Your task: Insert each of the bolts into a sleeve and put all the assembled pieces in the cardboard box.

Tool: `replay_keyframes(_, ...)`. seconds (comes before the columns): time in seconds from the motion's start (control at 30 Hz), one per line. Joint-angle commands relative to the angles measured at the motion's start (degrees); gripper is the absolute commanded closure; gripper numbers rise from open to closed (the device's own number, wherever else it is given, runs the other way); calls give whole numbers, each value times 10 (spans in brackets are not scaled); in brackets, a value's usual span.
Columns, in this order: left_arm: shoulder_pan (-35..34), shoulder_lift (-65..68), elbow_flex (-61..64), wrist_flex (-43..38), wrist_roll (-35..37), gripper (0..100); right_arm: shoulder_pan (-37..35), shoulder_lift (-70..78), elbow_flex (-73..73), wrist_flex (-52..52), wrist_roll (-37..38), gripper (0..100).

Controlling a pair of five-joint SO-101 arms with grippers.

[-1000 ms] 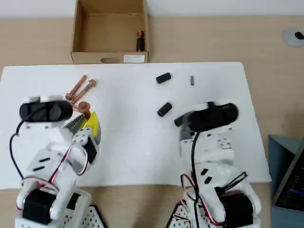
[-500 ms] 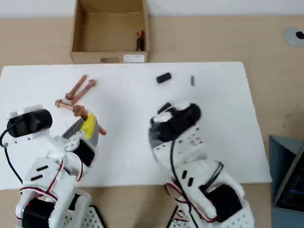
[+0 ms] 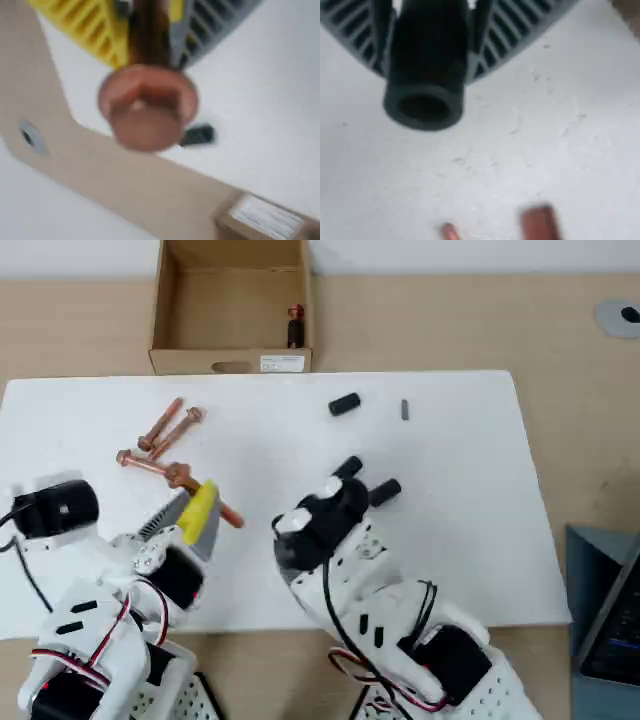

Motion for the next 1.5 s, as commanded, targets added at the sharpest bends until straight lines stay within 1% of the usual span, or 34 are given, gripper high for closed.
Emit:
replay_keyframes(0.0, 24, -2, -28, -18, 18, 995, -23, -5, 0, -15, 25, 989)
replay_keyframes(0.2, 27, -2, -4, -49, 18, 995, -47, -5, -1, -16, 44, 989)
replay_keyframes(0.3, 28, -1, 12, -62, 18, 995, -51, -5, -4, -33, 48, 989)
replay_keyframes(0.43, 30, -1, 20, -57, 18, 995, -51, -5, -4, -39, 49, 989)
replay_keyframes(0.57, 69, -1, 20, -56, -6, 995, -51, -5, -5, -40, 53, 989)
replay_keyframes(0.63, 79, -1, 20, -56, -12, 995, -51, -5, -5, -40, 69, 989)
replay_keyframes(0.73, 78, -1, 28, -56, -12, 995, -51, -5, -18, -40, 78, 989)
replay_keyframes(0.87, 78, -1, 37, -56, -37, 995, -50, -5, -31, -36, 78, 989)
replay_keyframes(1.07, 81, -1, 40, -56, -36, 995, -50, -5, -31, -39, 78, 989)
replay_keyframes(1.33, 84, -1, 33, 9, -36, 995, -50, -5, -31, -40, 78, 989)
replay_keyframes(1.47, 84, -1, 33, 11, -36, 995, -50, -5, -31, -40, 78, 989)
